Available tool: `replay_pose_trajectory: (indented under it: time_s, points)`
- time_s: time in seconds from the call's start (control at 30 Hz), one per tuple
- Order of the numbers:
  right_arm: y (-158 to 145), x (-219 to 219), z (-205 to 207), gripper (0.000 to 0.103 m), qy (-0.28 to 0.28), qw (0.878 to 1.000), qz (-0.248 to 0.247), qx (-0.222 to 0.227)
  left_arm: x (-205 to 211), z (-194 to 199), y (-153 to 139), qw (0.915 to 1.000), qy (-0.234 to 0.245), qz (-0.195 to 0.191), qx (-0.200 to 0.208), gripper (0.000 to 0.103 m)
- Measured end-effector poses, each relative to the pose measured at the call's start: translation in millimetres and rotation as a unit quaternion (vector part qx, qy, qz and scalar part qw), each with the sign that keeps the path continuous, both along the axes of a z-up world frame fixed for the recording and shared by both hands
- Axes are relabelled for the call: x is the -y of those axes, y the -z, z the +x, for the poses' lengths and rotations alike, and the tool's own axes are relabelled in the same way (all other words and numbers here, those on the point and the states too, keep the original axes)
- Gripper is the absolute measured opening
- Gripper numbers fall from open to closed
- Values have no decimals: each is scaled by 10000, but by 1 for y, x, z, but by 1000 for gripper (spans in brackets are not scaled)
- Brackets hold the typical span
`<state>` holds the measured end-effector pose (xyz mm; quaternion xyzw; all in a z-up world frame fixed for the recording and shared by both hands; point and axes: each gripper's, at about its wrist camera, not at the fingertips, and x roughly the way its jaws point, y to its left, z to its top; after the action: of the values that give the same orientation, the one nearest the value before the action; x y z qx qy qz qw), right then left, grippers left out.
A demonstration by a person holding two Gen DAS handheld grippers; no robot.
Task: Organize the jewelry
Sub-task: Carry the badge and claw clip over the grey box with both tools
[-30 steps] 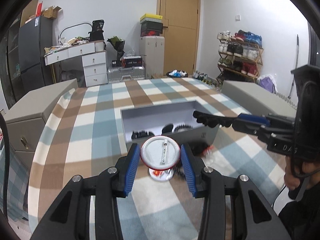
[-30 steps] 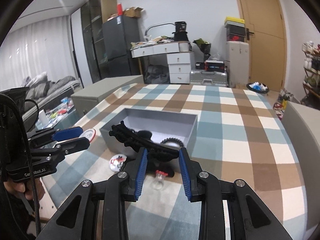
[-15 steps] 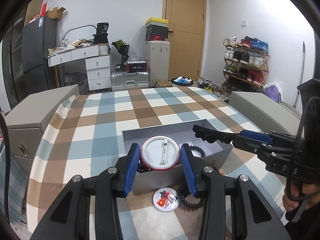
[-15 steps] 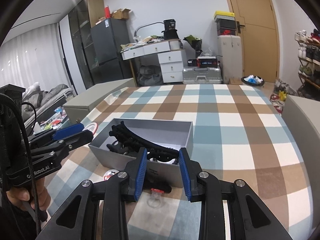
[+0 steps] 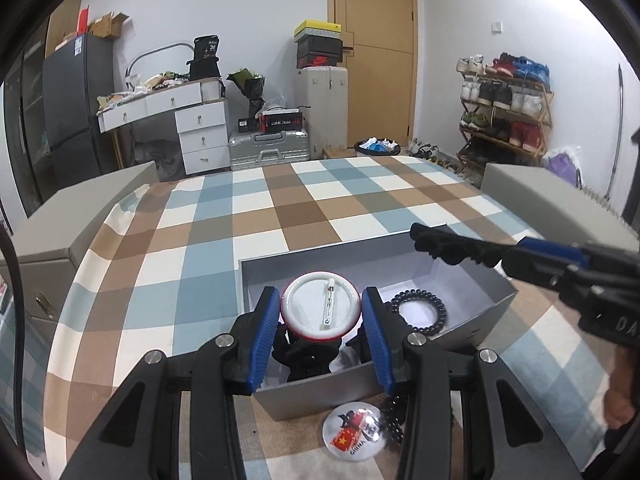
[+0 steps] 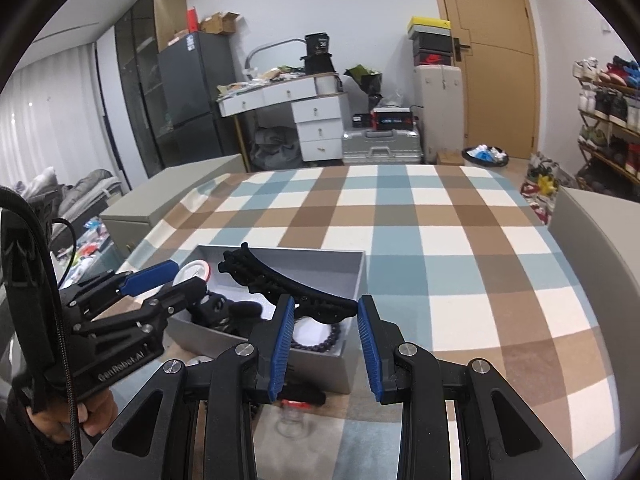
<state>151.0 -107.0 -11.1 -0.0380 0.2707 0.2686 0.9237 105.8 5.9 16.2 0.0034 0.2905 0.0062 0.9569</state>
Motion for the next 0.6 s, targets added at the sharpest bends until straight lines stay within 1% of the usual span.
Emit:
replay_pose_trajectory:
  time_s: [0.2, 0.37, 0.43, 0.6]
  points:
    - [-5, -4, 3, 31, 200, 9995, -248, -8, -1, 2, -2, 10000, -5, 0, 27, 37]
    - [-3, -9, 8, 31, 341, 9983, -458, -79, -9, 7, 0, 9997, -84, -221, -102, 37]
    - [-1, -13, 10, 31, 359, 9979, -530, -111, -14, 9, 1, 9992, -98, -373, -145, 37]
    - [5, -27, 13, 31, 351, 9961, -790, -164, -19, 12, 1, 9987, -141, -466, -155, 37]
